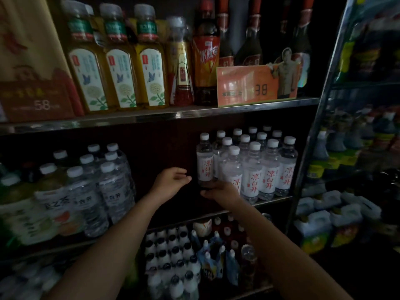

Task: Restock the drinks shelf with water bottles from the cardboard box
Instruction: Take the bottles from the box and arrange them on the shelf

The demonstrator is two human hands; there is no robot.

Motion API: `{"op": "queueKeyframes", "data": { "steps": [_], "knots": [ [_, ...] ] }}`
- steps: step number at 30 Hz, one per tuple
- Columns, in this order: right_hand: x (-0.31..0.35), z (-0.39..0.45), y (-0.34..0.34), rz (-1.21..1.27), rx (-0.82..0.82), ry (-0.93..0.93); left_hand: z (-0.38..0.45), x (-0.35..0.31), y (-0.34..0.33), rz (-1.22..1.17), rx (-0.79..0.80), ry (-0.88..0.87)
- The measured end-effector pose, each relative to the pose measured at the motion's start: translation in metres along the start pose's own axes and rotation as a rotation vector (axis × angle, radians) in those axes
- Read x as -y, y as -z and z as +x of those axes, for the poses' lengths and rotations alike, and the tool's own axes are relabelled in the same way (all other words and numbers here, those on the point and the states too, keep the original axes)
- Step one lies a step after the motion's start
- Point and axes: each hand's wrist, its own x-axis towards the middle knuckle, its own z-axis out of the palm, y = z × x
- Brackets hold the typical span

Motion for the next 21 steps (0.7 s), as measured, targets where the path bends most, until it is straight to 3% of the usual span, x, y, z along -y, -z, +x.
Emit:
{"op": "queueKeyframes", "data": {
  "steps": [9,21],
  "knots": [
    [-0.008,-0.121,0.028,0.049,-0.101,-0.042,-0.106,-0.015,-0.014,0.002,0.198,0.005],
    [-0.051,-0.240,0.075,0.010,-0.223,-0.132,-0.207,-0.042,-0.064,-0.010,0.328,0.000]
  ]
}}
